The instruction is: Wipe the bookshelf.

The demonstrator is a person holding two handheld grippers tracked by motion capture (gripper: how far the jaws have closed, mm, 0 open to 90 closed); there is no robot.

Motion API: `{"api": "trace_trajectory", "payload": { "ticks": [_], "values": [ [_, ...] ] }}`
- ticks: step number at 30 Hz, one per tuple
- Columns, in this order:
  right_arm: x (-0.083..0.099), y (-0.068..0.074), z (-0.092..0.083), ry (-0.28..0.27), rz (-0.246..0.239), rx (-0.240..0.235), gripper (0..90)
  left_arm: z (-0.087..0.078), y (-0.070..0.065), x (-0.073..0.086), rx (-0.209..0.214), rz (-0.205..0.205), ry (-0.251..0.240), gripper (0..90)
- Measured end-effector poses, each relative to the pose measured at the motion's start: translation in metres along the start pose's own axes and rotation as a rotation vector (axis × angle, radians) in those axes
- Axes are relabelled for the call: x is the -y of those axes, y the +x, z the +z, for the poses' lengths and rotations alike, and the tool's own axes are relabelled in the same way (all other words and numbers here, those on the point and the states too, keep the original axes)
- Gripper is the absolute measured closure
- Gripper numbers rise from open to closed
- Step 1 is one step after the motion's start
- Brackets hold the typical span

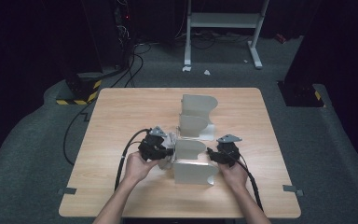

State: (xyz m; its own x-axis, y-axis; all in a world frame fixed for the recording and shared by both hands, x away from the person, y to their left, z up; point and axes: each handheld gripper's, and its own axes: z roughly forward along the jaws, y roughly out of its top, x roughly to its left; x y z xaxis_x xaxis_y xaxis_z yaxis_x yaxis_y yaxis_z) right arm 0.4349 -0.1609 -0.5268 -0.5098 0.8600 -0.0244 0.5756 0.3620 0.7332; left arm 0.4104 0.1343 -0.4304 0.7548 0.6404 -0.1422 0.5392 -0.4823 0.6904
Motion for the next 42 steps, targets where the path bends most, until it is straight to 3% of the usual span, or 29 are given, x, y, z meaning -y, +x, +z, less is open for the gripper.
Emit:
{"api": "trace_trajectory", "payload": {
  "ticks": [5, 8, 11, 14, 16, 21, 25, 29, 31, 33, 37, 38, 39, 42],
  "values": [
    [0.0, 0.0, 0.0, 0.0, 0.001, 0.0, 41.1, -0.018, 0.003, -0.023, -0.014, 0.029, -0.06, 84.9],
    [0.0, 0.0, 0.0, 0.0, 0.001, 0.0, 41.1, -0.017, 0.005, -0.03, -0.01, 0.026, -0.076, 84.9],
    [0.0, 0.0, 0.0, 0.001, 0.0, 0.0, 41.0, -0.003, 0.004, -0.028, -0.009, 0.034, -0.028, 85.0],
    [0.0, 0.0, 0.0, 0.0, 0.0, 0.0, 41.0, 0.008, 0.006, -0.021, 0.013, 0.017, -0.007, 85.0],
    [0.0, 0.0, 0.0, 0.001, 0.0, 0.0, 41.0, 0.018, 0.008, -0.013, 0.005, 0.006, 0.027, 85.0],
    [0.0, 0.0, 0.0, 0.0, -0.001, 0.0, 41.0, 0.049, 0.011, 0.012, 0.034, -0.029, 0.121, 85.0],
    [0.0, 0.0, 0.0, 0.0, -0.001, 0.0, 41.0, 0.061, 0.015, 0.018, 0.044, -0.037, 0.142, 85.0],
    [0.0, 0.0, 0.0, 0.0, -0.001, 0.0, 41.0, 0.055, 0.022, 0.01, 0.04, -0.056, 0.114, 84.9],
    [0.0, 0.0, 0.0, 0.0, -0.002, 0.0, 41.0, 0.046, 0.021, 0.002, 0.029, -0.041, 0.082, 84.8],
    [0.0, 0.0, 0.0, 0.0, -0.001, 0.0, 41.0, 0.035, 0.018, -0.007, -0.006, -0.001, 0.069, 84.3],
    [0.0, 0.0, 0.0, 0.0, -0.002, 0.0, 40.9, 0.02, 0.02, -0.023, -0.025, 0.015, 0.029, 84.4],
    [0.0, 0.0, 0.0, 0.0, -0.002, 0.001, 40.9, 0.02, 0.02, -0.023, -0.025, 0.015, 0.029, 84.4],
    [0.0, 0.0, 0.0, 0.0, -0.002, 0.001, 40.9, 0.013, 0.026, -0.032, -0.01, -0.009, -0.009, 84.5],
    [0.0, 0.0, 0.0, 0.0, -0.001, 0.0, 40.8, 0.011, 0.031, -0.038, -0.001, -0.024, -0.023, 84.5]
  ]
}}
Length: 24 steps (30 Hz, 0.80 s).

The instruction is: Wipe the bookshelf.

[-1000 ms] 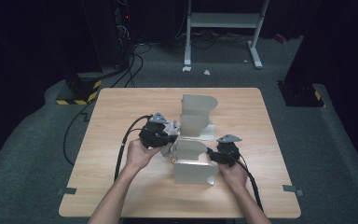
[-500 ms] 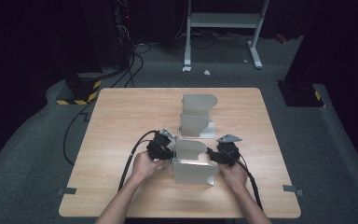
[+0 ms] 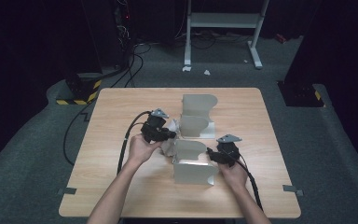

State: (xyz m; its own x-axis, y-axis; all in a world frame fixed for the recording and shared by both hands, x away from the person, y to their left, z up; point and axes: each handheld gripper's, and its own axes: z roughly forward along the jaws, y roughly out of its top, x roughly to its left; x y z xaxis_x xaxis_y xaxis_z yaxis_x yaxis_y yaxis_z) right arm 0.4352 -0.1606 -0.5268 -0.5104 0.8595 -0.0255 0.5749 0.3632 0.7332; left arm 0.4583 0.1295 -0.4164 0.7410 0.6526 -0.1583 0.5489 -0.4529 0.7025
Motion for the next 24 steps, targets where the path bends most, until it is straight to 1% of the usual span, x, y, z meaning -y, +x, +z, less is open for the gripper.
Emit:
{"api": "trace_trajectory", "payload": {
  "ticks": [3, 4, 7, 9, 10, 12, 13, 15, 17, 18, 19, 20, 21, 23, 24],
  "values": [
    [0.0, 0.0, 0.0, 0.001, -0.001, -0.001, 40.8, 0.001, 0.001, -0.004, -0.008, 0.006, -0.009, 84.5],
    [0.0, 0.0, 0.0, 0.001, -0.001, -0.001, 40.8, -0.001, 0.001, -0.007, -0.019, 0.003, -0.026, 84.4],
    [0.0, 0.0, 0.0, 0.0, -0.001, -0.002, 40.8, -0.005, 0.005, -0.016, -0.032, -0.003, -0.053, 84.2],
    [0.0, 0.0, 0.0, 0.001, -0.001, -0.002, 40.8, -0.008, 0.007, -0.023, -0.043, 0.006, -0.062, 84.3],
    [0.0, 0.0, 0.0, 0.001, -0.001, -0.002, 40.8, -0.009, 0.007, -0.029, -0.058, 0.017, -0.073, 84.3],
    [0.0, 0.0, 0.0, 0.0, -0.001, -0.002, 40.7, -0.009, 0.009, -0.036, -0.075, 0.03, -0.077, 84.2],
    [0.0, 0.0, 0.0, 0.001, -0.001, -0.001, 40.8, -0.007, 0.01, -0.039, -0.071, 0.022, -0.079, 84.2],
    [0.0, 0.0, 0.0, 0.001, -0.001, -0.002, 40.8, 0.0, 0.011, -0.039, -0.051, 0.01, -0.062, 84.4],
    [0.0, 0.0, 0.0, 0.0, -0.001, -0.002, 40.8, 0.012, 0.011, -0.033, -0.03, 0.008, -0.026, 85.0],
    [0.0, 0.0, 0.0, 0.0, -0.001, -0.002, 40.7, 0.016, 0.01, -0.03, -0.012, 0.006, -0.023, 85.2],
    [0.0, 0.0, 0.0, 0.001, -0.001, -0.002, 40.7, 0.019, 0.01, -0.027, -0.002, 0.003, -0.02, 85.4],
    [0.0, 0.0, 0.0, 0.001, -0.001, -0.002, 40.7, 0.019, 0.01, -0.027, -0.002, 0.003, -0.02, 85.8],
    [0.0, 0.0, 0.0, 0.001, -0.001, -0.002, 40.7, 0.022, 0.01, -0.021, 0.01, -0.016, -0.018, 85.9],
    [0.0, 0.0, 0.0, 0.001, -0.002, -0.003, 40.7, 0.023, 0.01, -0.016, 0.008, -0.016, 0.002, 86.0],
    [0.0, 0.0, 0.0, 0.001, -0.002, -0.003, 40.7, 0.023, 0.011, -0.014, 0.015, -0.018, 0.011, 86.1]
  ]
}}
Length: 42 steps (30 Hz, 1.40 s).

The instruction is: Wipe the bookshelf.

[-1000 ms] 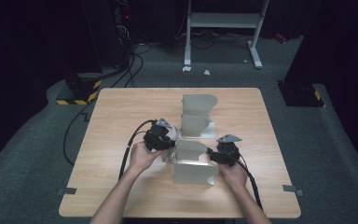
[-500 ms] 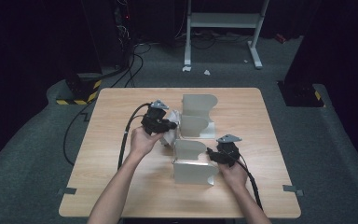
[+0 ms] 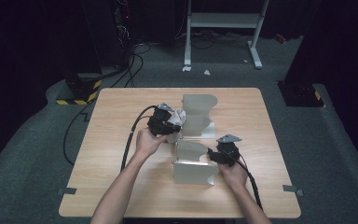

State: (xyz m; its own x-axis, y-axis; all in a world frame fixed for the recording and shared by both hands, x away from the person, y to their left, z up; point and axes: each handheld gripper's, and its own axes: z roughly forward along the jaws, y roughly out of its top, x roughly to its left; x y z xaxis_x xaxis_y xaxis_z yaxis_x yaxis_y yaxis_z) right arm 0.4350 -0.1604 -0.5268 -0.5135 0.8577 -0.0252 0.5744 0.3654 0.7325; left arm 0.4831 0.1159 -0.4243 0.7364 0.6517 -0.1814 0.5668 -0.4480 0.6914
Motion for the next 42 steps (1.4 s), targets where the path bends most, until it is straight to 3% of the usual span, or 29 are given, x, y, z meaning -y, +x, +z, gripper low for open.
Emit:
{"api": "trace_trajectory", "payload": {
  "ticks": [5, 9, 10, 13, 17, 23, 28, 33, 38, 42],
  "values": [
    [0.0, 0.0, 0.0, 0.0, 0.0, 0.0, 40.7, 0.004, -0.006, 0.009, 0.001, 0.028, 0.038, 86.3],
    [0.0, 0.0, 0.0, 0.001, 0.002, 0.001, 40.7, 0.017, -0.011, 0.022, -0.018, 0.068, 0.121, 86.4],
    [0.0, 0.0, 0.0, 0.001, 0.001, 0.0, 40.7, 0.022, -0.009, 0.027, -0.015, 0.06, 0.134, 86.4],
    [0.0, 0.001, 0.0, 0.001, 0.003, 0.001, 40.6, 0.026, -0.003, 0.032, 0.043, 0.003, 0.108, 86.3],
    [0.0, 0.001, 0.0, 0.002, 0.004, 0.001, 40.4, 0.025, -0.001, 0.032, 0.042, -0.003, 0.111, 86.3],
    [0.001, 0.002, -0.001, 0.0, 0.004, 0.0, 40.5, 0.026, 0.001, 0.048, 0.017, -0.029, 0.148, 86.3],
    [0.001, 0.002, -0.001, 0.0, 0.003, 0.001, 40.4, 0.027, 0.018, 0.043, 0.013, -0.101, 0.12, 86.3],
    [0.001, 0.002, -0.001, 0.0, 0.003, 0.001, 40.4, 0.048, 0.03, 0.044, -0.012, -0.132, 0.172, 86.3],
    [0.001, 0.002, -0.002, 0.001, 0.002, 0.001, 40.4, 0.052, 0.036, 0.038, -0.058, -0.124, 0.171, 86.0],
    [0.001, 0.003, -0.002, 0.001, 0.001, 0.001, 40.4, 0.04, 0.036, 0.013, -0.108, -0.064, 0.126, 86.2]
  ]
}}
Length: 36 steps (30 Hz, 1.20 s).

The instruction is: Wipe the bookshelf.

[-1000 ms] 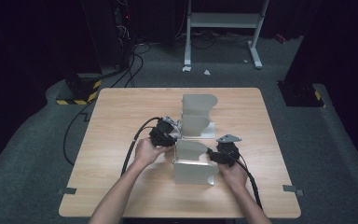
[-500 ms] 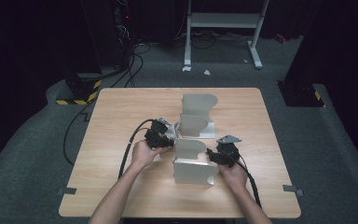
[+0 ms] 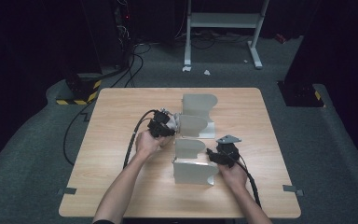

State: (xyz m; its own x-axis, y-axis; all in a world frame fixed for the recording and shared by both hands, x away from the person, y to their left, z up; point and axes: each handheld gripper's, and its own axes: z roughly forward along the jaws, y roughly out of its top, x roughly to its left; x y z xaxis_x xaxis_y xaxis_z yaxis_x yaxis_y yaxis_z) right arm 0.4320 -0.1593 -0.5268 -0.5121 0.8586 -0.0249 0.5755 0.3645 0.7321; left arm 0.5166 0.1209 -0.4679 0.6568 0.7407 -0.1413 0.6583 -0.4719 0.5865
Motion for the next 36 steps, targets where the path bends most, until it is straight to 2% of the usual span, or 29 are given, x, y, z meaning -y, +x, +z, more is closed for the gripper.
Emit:
{"api": "trace_trajectory", "payload": {
  "ticks": [3, 5, 10, 12, 16, 19, 23, 27, 28, 30, 31, 33, 36],
  "values": [
    [0.0, 0.0, 0.0, 0.0, 0.0, 0.0, 40.4, -0.014, 0.001, -0.013, 0.005, 0.023, -0.039, 86.3],
    [0.0, 0.0, 0.0, 0.0, 0.0, 0.0, 40.4, -0.027, 0.003, -0.024, 0.029, 0.017, -0.086, 86.3],
    [0.0, 0.0, 0.0, 0.0, -0.001, 0.0, 40.4, -0.062, 0.003, -0.05, 0.052, 0.037, -0.194, 86.3],
    [0.0, 0.0, 0.0, 0.0, 0.0, 0.0, 40.4, -0.07, 0.001, -0.059, 0.053, 0.05, -0.214, 86.3],
    [0.0, 0.0, 0.0, -0.001, -0.001, 0.0, 40.3, -0.071, -0.001, -0.067, 0.044, 0.063, -0.212, 86.3],
    [0.0, 0.0, 0.0, 0.0, 0.0, -0.001, 40.2, -0.056, 0.002, -0.068, 0.046, 0.041, -0.187, 86.2],
    [0.0, 0.0, 0.0, 0.0, -0.002, -0.003, 40.0, -0.036, 0.007, -0.061, 0.067, 0.003, -0.151, 86.1],
    [0.0, 0.0, 0.0, 0.0, -0.002, -0.004, 39.9, -0.028, 0.012, -0.052, 0.095, -0.034, -0.142, 86.0],
    [0.0, 0.0, 0.0, 0.0, -0.001, -0.004, 39.9, -0.024, 0.013, -0.049, 0.086, -0.04, -0.122, 86.1],
    [0.0, 0.0, 0.0, 0.0, -0.003, -0.005, 39.9, -0.014, 0.011, -0.042, 0.06, -0.022, -0.065, 86.0],
    [0.0, 0.0, 0.0, 0.0, -0.003, -0.005, 39.9, -0.009, 0.011, -0.038, 0.057, -0.013, -0.041, 86.1],
    [0.0, 0.001, 0.0, -0.001, -0.003, -0.006, 39.9, 0.002, 0.009, -0.03, 0.063, -0.025, -0.015, 86.1],
    [0.0, 0.001, 0.0, 0.0, -0.005, -0.007, 39.7, 0.018, 0.009, -0.021, 0.047, 0.0, 0.061, 86.0]
  ]
}}
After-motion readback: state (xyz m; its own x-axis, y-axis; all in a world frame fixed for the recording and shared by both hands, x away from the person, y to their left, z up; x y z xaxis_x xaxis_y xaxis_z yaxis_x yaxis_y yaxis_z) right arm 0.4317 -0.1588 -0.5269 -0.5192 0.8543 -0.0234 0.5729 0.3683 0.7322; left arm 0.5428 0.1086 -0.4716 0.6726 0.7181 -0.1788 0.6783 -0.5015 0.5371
